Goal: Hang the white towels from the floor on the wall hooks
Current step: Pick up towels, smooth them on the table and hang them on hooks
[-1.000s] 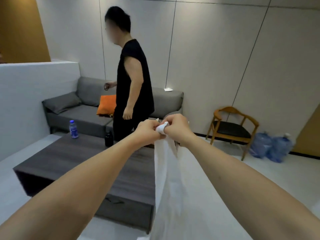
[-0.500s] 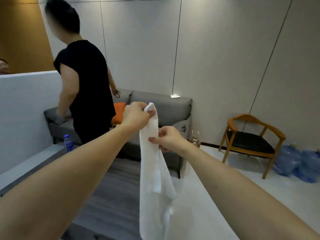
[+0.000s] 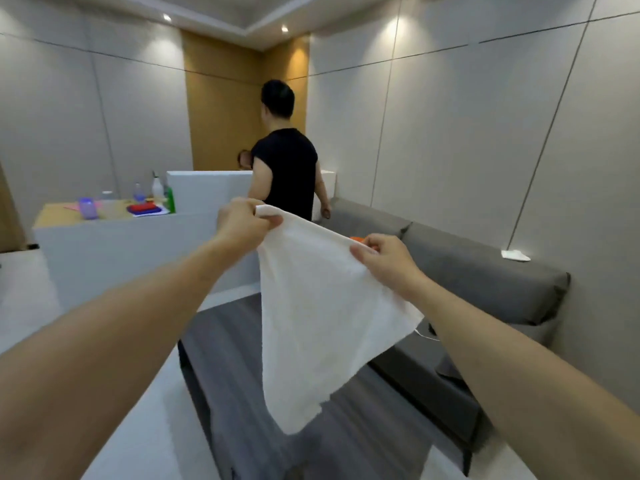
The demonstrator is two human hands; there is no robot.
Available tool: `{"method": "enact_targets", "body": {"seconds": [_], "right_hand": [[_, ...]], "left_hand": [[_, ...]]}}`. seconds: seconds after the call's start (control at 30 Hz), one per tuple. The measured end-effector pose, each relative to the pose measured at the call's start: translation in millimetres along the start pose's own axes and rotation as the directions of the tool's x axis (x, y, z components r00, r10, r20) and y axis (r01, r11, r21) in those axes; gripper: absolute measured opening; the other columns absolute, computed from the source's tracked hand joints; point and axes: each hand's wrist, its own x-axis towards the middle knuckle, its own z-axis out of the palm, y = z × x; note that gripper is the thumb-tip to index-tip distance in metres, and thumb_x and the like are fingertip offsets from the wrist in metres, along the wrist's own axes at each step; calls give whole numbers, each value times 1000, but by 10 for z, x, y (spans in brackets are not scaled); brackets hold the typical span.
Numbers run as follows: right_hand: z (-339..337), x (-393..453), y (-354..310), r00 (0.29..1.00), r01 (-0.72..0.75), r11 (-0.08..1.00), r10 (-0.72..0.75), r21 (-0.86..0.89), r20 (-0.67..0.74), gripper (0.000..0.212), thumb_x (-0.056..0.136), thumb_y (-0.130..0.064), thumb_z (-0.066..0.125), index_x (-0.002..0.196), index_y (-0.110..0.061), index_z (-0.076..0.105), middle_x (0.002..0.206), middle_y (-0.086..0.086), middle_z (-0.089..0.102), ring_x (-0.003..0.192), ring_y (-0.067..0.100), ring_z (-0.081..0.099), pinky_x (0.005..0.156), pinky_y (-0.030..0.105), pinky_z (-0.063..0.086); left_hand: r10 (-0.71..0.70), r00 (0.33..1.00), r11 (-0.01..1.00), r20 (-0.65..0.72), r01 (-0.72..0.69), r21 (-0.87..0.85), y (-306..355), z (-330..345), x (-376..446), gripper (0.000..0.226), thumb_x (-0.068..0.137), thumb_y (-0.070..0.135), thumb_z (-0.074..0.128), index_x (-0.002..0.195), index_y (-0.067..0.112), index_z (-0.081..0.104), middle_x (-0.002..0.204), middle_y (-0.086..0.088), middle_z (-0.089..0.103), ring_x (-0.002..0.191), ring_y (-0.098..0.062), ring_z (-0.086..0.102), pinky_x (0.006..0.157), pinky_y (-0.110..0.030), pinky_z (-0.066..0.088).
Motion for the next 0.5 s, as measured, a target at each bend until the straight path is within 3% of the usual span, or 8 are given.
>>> {"method": "enact_targets", "body": {"seconds": [0.07, 0.2, 0.33, 0.5], "right_hand": [[-93, 130, -156, 988, 62, 998, -60, -14, 143, 36, 82, -42, 75, 67, -12, 63, 59, -8, 55, 52, 5, 50, 50, 20, 40], [-148, 459, -329, 924, 134, 981, -72, -142, 375, 28, 73, -40, 84, 70, -17, 69, 67, -3, 67, 65, 13, 66, 55, 23, 47], [2, 900, -308, 940, 177, 959, -98, -220, 327, 27, 80, -34, 79, 80, -8, 71, 81, 7, 69, 78, 23, 66, 68, 35, 55], [461, 1467, -205, 963, 163, 954, -97, -254, 252, 25, 83, -36, 75, 71, -16, 64, 77, 4, 65, 74, 20, 63, 63, 31, 49]], "left_hand": [[-54, 996, 998, -71, 56, 19, -70, -171, 36, 11, 82, 33, 77, 87, 24, 72, 90, -4, 68, 87, -19, 62, 80, -33, 51], [-90, 984, 987, -151, 108, 119, -185, -448, 98, 18, 82, 31, 78, 93, 17, 75, 88, -4, 68, 82, -16, 59, 63, -21, 42], [-121, 962, 970, -243, 166, 176, -315, -633, 249, 19, 78, 32, 79, 92, 18, 79, 87, -8, 72, 82, -24, 64, 65, -26, 45], [-92, 953, 937, -289, 182, 300, -604, -710, 605, 16, 81, 29, 74, 95, 22, 78, 88, -3, 71, 83, -22, 63, 69, -27, 47]]}}
